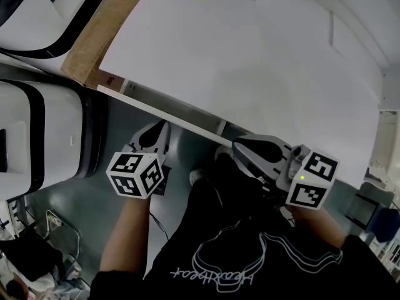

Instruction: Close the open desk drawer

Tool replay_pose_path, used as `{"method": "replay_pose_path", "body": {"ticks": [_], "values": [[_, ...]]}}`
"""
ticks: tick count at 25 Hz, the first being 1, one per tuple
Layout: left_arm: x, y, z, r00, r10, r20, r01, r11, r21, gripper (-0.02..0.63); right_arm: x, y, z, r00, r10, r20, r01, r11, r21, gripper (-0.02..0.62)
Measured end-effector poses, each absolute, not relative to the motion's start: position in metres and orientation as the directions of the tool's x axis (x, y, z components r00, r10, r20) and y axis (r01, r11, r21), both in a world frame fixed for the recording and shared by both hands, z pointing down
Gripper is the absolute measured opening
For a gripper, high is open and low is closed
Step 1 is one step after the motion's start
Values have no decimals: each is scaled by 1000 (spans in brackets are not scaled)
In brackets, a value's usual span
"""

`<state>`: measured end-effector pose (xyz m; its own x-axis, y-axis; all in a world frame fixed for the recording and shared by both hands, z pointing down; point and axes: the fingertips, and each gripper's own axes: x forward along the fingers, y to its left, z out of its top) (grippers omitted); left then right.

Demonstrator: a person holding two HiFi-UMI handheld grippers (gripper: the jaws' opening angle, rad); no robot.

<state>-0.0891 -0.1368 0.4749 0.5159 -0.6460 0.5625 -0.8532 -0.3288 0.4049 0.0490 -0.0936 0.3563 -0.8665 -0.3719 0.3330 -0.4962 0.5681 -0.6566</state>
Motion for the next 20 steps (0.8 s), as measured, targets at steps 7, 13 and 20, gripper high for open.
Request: {"method": "replay_pose_path", "body": {"ticks": [7, 13, 20], "values": [[-83, -149, 475, 523, -646, 556, -849, -344, 400, 5, 51, -91, 363, -863, -380, 333, -500, 552, -667, 6], [-76, -162, 476, 529, -644, 552, -846, -354, 398, 5, 52, -89, 363, -865, -378, 330, -497, 550, -671, 6], [-72, -173, 476, 537, -642, 546, -842, -368, 395, 6, 55, -91, 362, -856, -399, 330, -510, 540, -670, 6]]}}
